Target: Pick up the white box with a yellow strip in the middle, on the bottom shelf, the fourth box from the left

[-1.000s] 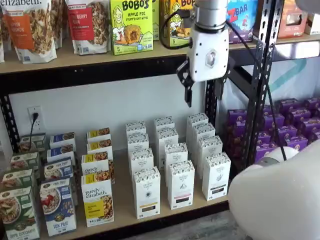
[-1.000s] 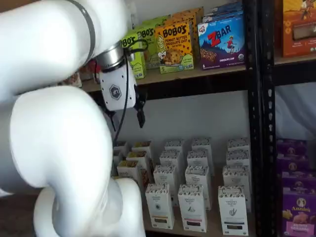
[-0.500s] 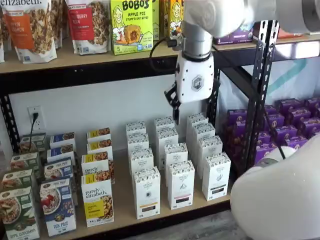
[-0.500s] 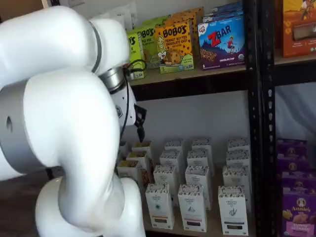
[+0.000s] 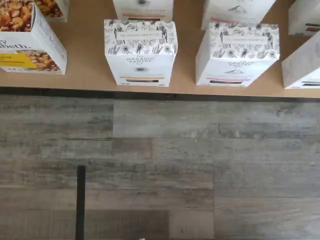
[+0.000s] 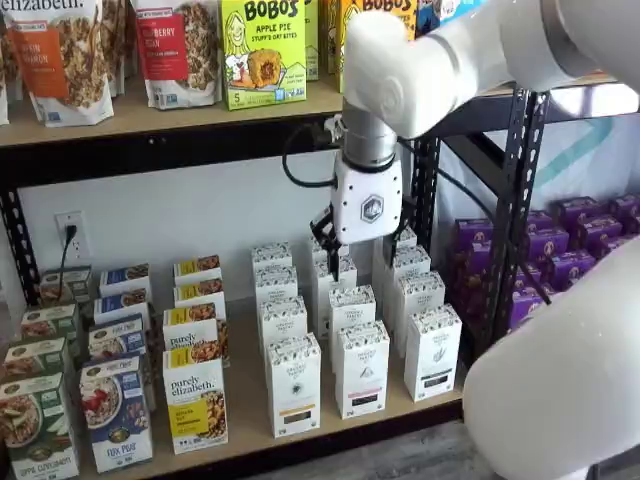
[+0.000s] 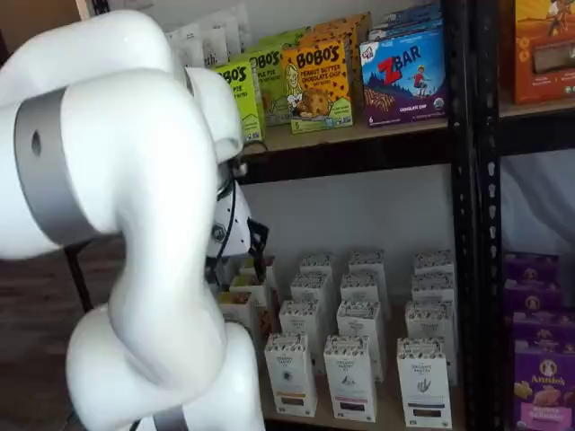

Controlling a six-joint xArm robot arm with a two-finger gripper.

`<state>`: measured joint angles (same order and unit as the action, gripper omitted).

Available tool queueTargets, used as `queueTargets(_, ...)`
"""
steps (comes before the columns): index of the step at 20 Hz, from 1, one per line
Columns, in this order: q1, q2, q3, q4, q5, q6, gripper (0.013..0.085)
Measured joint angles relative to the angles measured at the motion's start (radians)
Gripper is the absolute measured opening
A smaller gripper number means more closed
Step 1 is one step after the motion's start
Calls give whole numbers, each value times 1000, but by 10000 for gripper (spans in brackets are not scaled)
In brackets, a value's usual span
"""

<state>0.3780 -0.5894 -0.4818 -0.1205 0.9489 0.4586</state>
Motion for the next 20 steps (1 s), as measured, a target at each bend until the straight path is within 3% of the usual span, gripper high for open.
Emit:
queueTargets(4, -1, 80, 10, 16, -89, -3, 850)
queueTargets(10, 0, 213, 13, -9, -230, 26, 850)
queueTargets(20, 0, 516, -53, 15, -462, 18, 850)
